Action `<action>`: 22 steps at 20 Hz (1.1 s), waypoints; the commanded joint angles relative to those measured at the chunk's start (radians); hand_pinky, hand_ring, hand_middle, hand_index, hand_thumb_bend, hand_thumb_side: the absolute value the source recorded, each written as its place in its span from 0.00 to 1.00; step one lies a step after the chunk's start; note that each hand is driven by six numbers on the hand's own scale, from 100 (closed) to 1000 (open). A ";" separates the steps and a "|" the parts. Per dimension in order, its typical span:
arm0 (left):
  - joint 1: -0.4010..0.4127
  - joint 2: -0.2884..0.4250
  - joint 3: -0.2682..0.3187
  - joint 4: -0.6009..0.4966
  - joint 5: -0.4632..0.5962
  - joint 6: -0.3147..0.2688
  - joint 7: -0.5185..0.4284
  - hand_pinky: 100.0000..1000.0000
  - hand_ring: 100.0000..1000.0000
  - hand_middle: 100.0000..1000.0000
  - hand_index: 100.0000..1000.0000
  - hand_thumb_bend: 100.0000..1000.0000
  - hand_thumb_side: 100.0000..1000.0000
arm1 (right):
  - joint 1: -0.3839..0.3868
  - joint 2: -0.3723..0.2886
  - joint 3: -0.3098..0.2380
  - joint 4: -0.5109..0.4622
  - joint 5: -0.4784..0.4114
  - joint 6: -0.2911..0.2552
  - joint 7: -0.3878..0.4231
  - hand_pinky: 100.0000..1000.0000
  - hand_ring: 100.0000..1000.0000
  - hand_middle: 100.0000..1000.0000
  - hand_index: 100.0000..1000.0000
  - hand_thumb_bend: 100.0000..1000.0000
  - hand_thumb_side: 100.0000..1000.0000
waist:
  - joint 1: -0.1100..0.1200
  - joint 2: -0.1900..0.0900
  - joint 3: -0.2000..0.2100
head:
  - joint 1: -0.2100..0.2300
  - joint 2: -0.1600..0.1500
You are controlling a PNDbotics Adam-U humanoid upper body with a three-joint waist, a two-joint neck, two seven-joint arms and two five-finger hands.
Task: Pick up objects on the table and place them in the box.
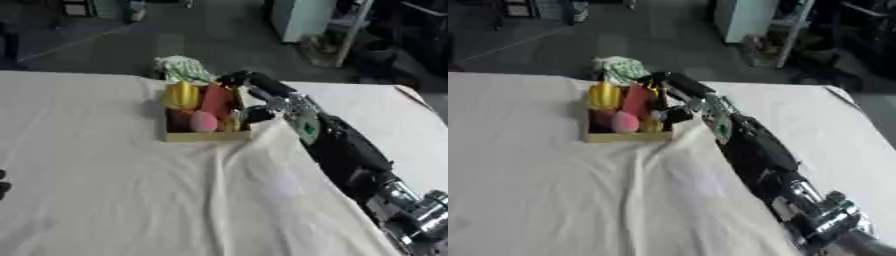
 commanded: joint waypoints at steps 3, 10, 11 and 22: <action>-0.002 0.010 0.007 -0.018 -0.002 0.003 0.004 0.83 0.75 0.71 0.91 0.00 0.85 | 0.004 -0.055 -0.025 -0.060 -0.081 -0.045 0.010 0.78 0.80 0.79 0.93 0.00 0.20 | 0.004 -0.022 -0.009 | 0.008 -0.013; 0.007 0.015 0.008 -0.018 -0.005 0.009 0.009 0.83 0.75 0.71 0.91 0.00 0.85 | 0.058 -0.088 -0.018 -0.193 -0.187 -0.086 -0.042 0.76 0.78 0.76 0.90 0.00 0.29 | -0.007 -0.034 -0.030 | 0.026 -0.009; 0.009 0.015 0.009 -0.018 -0.006 0.009 0.010 0.83 0.75 0.71 0.91 0.00 0.85 | 0.072 -0.092 -0.013 -0.216 -0.202 -0.095 -0.055 0.76 0.77 0.75 0.90 0.00 0.31 | -0.008 -0.036 -0.034 | 0.030 -0.006; 0.036 0.019 0.013 -0.018 -0.017 -0.024 0.006 0.84 0.76 0.73 0.92 0.00 0.81 | 0.321 -0.021 0.069 -0.481 -0.365 -0.126 -0.217 0.68 0.67 0.65 0.85 0.00 0.43 | -0.019 -0.060 -0.081 | 0.096 0.021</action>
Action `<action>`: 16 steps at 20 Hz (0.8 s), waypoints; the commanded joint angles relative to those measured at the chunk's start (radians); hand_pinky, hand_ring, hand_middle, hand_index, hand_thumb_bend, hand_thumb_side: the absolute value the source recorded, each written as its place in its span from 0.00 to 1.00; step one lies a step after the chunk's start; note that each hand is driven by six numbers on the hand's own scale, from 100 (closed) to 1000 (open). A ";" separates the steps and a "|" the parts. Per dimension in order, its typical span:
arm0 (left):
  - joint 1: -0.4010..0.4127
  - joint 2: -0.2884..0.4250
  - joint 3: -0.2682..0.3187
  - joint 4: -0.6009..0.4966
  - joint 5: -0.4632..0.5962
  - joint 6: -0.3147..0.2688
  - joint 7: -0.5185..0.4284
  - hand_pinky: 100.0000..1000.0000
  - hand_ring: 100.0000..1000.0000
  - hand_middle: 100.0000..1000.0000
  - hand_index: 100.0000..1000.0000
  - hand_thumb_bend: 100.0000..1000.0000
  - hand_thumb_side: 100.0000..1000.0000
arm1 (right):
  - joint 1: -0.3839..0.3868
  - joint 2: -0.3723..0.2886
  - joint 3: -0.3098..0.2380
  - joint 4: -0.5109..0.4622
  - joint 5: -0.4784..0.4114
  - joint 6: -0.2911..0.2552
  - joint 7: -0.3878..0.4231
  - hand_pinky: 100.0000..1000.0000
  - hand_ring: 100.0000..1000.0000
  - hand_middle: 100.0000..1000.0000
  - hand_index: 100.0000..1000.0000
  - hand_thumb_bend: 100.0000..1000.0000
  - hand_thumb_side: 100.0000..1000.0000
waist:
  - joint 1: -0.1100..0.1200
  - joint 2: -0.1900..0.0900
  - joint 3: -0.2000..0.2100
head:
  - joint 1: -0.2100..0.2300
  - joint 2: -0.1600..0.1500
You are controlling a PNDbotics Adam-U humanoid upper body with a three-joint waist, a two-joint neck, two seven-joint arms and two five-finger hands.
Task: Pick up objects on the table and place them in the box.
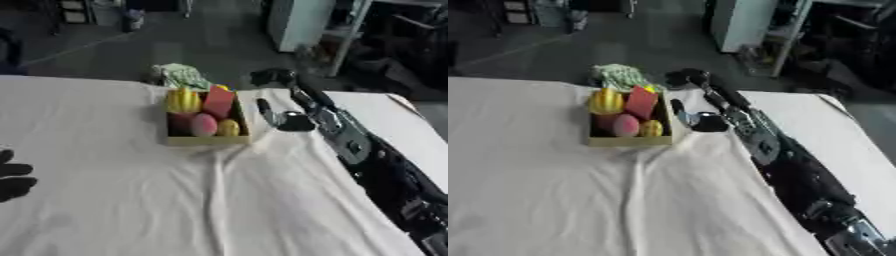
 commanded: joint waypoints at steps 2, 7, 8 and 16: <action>0.000 0.016 0.010 -0.018 -0.001 -0.014 0.002 0.84 0.77 0.73 0.92 0.00 0.80 | 0.062 0.041 0.023 -0.117 -0.068 0.046 -0.052 0.68 0.67 0.64 0.84 0.00 0.46 | 0.005 -0.019 -0.008 | 0.018 0.005; 0.009 0.012 0.009 -0.018 0.014 -0.027 0.006 0.85 0.77 0.73 0.92 0.00 0.80 | 0.179 0.145 0.028 -0.234 -0.140 0.118 -0.024 0.67 0.66 0.63 0.83 0.00 0.45 | 0.007 -0.021 -0.024 | 0.034 0.015; 0.012 0.011 0.008 -0.018 0.017 -0.028 0.007 0.85 0.77 0.73 0.92 0.00 0.80 | 0.204 0.168 0.028 -0.259 -0.156 0.133 -0.010 0.67 0.66 0.63 0.83 0.00 0.44 | 0.008 -0.024 -0.027 | 0.035 0.019; 0.031 0.004 0.003 -0.018 0.042 -0.033 0.012 0.83 0.75 0.73 0.91 0.00 0.79 | 0.395 0.247 -0.002 -0.454 -0.275 0.221 0.109 0.66 0.64 0.61 0.81 0.00 0.43 | 0.014 -0.043 -0.047 | 0.035 0.042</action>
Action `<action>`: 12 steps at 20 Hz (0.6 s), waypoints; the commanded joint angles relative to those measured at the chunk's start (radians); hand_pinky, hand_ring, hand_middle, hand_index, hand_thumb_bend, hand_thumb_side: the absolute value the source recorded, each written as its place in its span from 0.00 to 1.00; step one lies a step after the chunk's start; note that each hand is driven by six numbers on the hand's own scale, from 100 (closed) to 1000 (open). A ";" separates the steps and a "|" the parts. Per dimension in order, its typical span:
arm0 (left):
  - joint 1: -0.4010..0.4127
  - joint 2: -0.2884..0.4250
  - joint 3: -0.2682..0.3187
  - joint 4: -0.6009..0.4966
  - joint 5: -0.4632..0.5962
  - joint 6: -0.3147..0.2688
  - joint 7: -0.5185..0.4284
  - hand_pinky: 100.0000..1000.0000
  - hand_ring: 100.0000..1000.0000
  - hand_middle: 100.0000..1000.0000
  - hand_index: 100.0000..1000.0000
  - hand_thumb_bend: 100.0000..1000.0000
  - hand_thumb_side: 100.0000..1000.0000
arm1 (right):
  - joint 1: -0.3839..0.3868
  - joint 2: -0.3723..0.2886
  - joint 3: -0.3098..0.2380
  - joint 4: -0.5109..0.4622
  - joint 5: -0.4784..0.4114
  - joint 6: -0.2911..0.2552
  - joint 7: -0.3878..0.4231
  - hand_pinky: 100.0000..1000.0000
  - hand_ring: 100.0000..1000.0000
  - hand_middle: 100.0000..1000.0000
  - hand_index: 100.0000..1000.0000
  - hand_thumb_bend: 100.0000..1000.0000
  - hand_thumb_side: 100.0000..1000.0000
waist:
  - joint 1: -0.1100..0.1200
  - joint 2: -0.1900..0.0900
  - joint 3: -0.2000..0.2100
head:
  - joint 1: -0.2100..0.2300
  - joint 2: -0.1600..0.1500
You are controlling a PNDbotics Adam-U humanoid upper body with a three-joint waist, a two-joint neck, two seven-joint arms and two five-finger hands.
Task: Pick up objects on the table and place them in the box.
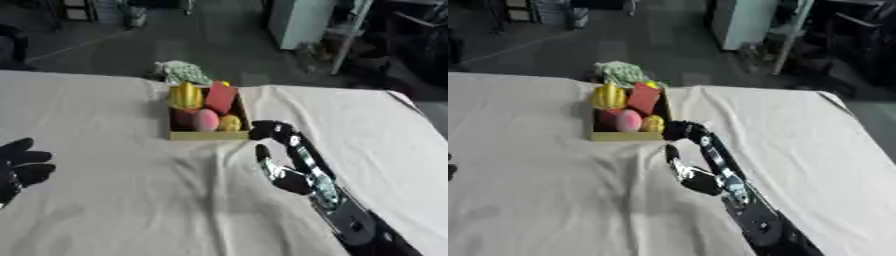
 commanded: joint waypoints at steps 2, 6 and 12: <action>0.004 0.002 0.004 -0.018 0.013 -0.003 0.005 0.83 0.75 0.72 0.91 0.00 0.80 | 0.047 -0.003 -0.039 -0.121 -0.069 0.043 0.061 0.66 0.63 0.60 0.81 0.00 0.43 | 0.009 -0.021 -0.008 | 0.003 0.010; 0.015 -0.001 0.006 -0.018 0.012 -0.001 0.013 0.82 0.74 0.72 0.91 0.00 0.79 | 0.090 -0.001 -0.074 -0.225 -0.132 0.106 0.104 0.66 0.63 0.59 0.80 0.00 0.43 | 0.013 -0.026 -0.017 | 0.006 0.015; 0.027 -0.001 0.015 -0.018 0.016 -0.007 0.034 0.81 0.74 0.71 0.91 0.00 0.77 | 0.120 -0.002 -0.131 -0.330 -0.231 0.204 0.137 0.66 0.63 0.59 0.79 0.00 0.43 | 0.019 -0.035 -0.026 | 0.010 0.018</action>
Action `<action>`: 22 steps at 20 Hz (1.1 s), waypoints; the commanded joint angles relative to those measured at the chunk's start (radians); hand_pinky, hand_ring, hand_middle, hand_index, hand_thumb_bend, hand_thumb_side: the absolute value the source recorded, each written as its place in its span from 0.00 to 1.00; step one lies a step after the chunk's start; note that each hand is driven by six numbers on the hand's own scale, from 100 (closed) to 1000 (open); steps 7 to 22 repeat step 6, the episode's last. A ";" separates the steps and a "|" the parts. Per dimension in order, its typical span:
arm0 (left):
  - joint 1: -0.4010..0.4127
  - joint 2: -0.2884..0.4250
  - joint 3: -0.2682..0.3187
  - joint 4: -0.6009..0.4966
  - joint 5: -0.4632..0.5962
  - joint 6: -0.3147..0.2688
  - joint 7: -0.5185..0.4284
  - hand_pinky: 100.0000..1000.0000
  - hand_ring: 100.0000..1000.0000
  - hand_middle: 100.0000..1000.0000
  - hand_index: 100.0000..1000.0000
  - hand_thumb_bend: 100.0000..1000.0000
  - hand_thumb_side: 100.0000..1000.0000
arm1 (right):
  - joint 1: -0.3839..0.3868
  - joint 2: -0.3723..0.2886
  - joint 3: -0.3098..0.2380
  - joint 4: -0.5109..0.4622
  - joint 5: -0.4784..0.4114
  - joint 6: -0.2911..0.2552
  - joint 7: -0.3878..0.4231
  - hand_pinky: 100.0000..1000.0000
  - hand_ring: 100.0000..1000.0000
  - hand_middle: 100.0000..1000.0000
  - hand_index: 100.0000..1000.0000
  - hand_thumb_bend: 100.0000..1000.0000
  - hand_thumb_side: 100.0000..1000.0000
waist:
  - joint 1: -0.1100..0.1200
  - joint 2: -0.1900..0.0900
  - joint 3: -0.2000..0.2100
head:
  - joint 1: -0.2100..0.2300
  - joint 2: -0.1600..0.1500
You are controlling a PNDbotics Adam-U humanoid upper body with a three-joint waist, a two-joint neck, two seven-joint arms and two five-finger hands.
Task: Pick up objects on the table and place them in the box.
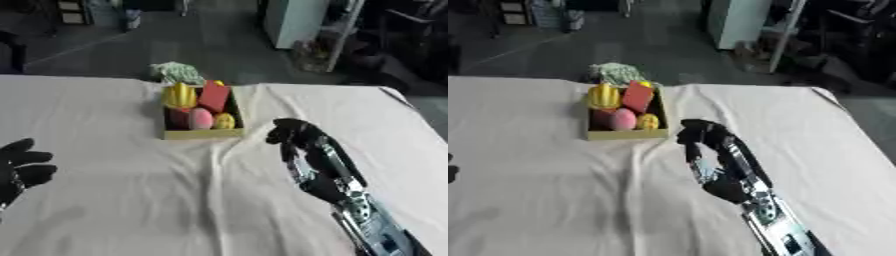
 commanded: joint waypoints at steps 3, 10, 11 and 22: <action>-0.001 0.010 0.021 -0.018 0.015 -0.014 0.027 0.81 0.73 0.70 0.90 0.00 0.75 | 0.010 -0.023 -0.065 -0.087 -0.116 0.075 0.022 0.66 0.63 0.59 0.79 0.00 0.42 | 0.007 -0.017 -0.005 | 0.007 0.010; 0.003 0.016 0.034 -0.018 0.018 -0.024 0.047 0.80 0.73 0.70 0.90 0.00 0.73 | 0.023 -0.042 -0.120 -0.101 -0.238 0.097 0.058 0.66 0.62 0.59 0.79 0.00 0.42 | 0.007 -0.021 -0.008 | 0.013 0.015; 0.003 0.016 0.034 -0.018 0.018 -0.024 0.047 0.80 0.73 0.70 0.90 0.00 0.73 | 0.023 -0.042 -0.120 -0.101 -0.238 0.097 0.058 0.66 0.62 0.59 0.79 0.00 0.42 | 0.007 -0.021 -0.008 | 0.013 0.015; 0.003 0.016 0.034 -0.018 0.018 -0.024 0.047 0.80 0.73 0.70 0.90 0.00 0.73 | 0.023 -0.042 -0.120 -0.101 -0.238 0.097 0.058 0.66 0.62 0.59 0.79 0.00 0.42 | 0.007 -0.021 -0.008 | 0.013 0.015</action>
